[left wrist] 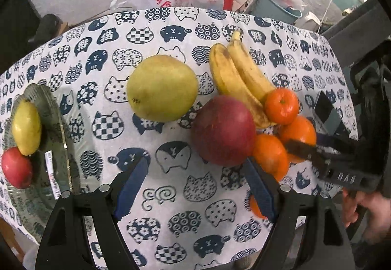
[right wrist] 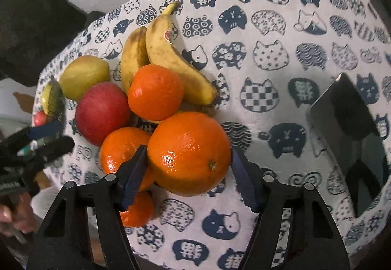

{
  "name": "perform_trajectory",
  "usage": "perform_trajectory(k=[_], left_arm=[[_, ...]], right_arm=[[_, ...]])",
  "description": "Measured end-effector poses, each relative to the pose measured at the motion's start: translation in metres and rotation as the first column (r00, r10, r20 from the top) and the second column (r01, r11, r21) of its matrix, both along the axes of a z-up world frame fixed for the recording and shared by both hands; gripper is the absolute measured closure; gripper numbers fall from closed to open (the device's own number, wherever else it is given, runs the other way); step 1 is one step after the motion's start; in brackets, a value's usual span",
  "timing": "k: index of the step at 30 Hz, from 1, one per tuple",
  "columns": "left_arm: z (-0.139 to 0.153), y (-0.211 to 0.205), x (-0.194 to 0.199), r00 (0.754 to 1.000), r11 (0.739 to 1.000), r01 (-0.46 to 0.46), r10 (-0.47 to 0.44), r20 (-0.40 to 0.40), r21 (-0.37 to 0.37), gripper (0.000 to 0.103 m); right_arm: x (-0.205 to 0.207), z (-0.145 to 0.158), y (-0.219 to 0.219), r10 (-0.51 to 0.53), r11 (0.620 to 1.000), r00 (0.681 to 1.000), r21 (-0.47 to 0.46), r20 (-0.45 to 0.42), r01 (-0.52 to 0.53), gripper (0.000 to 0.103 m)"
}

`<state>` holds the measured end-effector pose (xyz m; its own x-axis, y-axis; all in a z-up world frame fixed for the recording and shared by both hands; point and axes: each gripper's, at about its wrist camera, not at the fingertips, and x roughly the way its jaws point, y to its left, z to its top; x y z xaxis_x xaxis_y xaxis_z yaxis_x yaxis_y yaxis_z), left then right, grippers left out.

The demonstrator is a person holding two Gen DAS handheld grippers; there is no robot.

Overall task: Organize fruits
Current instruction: 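Grasp a second red apple with the left tool while the right tool grasps a large orange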

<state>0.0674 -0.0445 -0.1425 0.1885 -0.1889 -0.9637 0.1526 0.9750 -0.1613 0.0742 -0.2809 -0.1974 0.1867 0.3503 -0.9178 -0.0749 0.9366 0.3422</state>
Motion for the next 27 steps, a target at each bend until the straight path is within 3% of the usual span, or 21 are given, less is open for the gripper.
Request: perform_trajectory(k=[8,17,24,26,27], left_arm=[[-0.013,-0.012,0.016,0.999,0.999,-0.029,0.027,-0.044,-0.033,0.02],[-0.036,-0.022,0.033,0.99,0.993,-0.087,0.076,-0.122,-0.081,0.017],[-0.045,-0.03,0.036,0.992,0.995,-0.071,0.063,-0.108,-0.075,0.018],[-0.046,-0.032,0.036,0.993,0.995,-0.057,0.048,-0.107,-0.083,0.029],[-0.046,-0.033,0.036,0.994,0.996,-0.051,0.043,-0.103,-0.073,0.03]], right_arm=[[0.002,0.016,-0.014,0.004,0.991,0.997,-0.133,0.077,0.006,0.035],[0.006,0.018,-0.025,-0.009,0.99,0.996,-0.137,0.092,0.022,0.035],[0.007,0.024,-0.023,0.017,0.986,0.994,-0.168,0.11,0.001,0.035],[0.008,0.024,-0.02,0.03,0.982,0.993,-0.187,0.115,-0.008,0.035],[0.008,0.023,-0.019,0.037,0.981,0.992,-0.196,0.117,-0.013,0.035]])
